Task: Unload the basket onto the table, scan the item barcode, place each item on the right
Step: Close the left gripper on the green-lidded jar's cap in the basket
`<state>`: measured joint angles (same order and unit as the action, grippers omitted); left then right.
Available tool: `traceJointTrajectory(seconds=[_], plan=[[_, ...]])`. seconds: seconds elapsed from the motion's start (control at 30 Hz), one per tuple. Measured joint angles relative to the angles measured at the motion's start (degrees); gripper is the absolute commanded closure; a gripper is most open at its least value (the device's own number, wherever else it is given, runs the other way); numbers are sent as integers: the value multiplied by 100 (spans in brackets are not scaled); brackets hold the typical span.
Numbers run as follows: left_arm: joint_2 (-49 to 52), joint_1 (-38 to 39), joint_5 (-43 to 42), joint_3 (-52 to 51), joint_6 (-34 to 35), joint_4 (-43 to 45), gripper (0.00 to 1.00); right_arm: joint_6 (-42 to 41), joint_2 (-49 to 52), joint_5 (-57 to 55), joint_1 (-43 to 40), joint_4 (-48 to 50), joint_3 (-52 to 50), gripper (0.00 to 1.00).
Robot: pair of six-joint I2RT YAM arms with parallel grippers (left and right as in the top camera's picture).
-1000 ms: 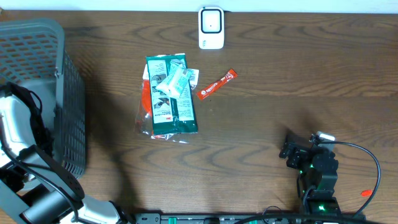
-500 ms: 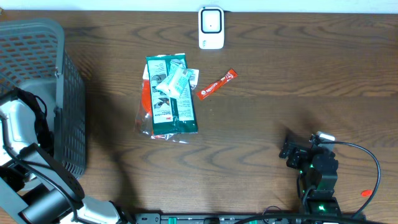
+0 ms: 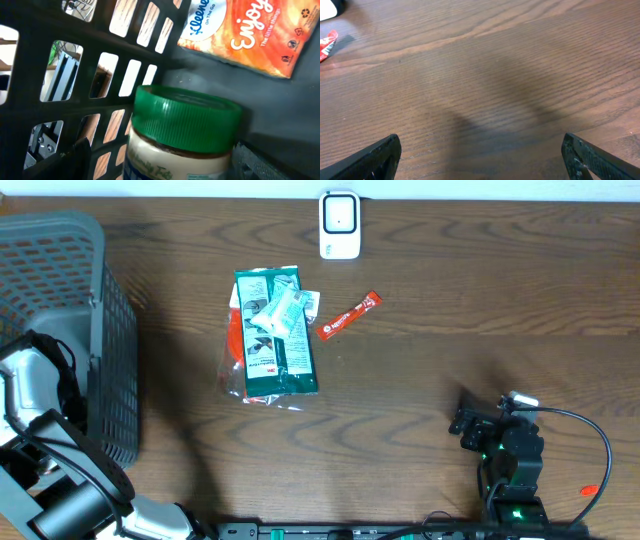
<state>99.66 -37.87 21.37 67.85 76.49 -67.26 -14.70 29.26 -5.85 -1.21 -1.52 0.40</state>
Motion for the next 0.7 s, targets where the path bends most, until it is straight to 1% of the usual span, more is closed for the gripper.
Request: traceJointTrajectory(seconds=[0.07, 0.1, 0.7], plan=[[0, -13, 0, 0, 0, 0, 8, 0, 0, 0, 0, 0, 0, 1], [0, -17, -2, 0, 0, 2, 2, 0, 0, 0, 0, 0, 0, 1], [0, -31, -2, -7, -44, 111, 2, 0, 0, 0, 0, 0, 0, 1]])
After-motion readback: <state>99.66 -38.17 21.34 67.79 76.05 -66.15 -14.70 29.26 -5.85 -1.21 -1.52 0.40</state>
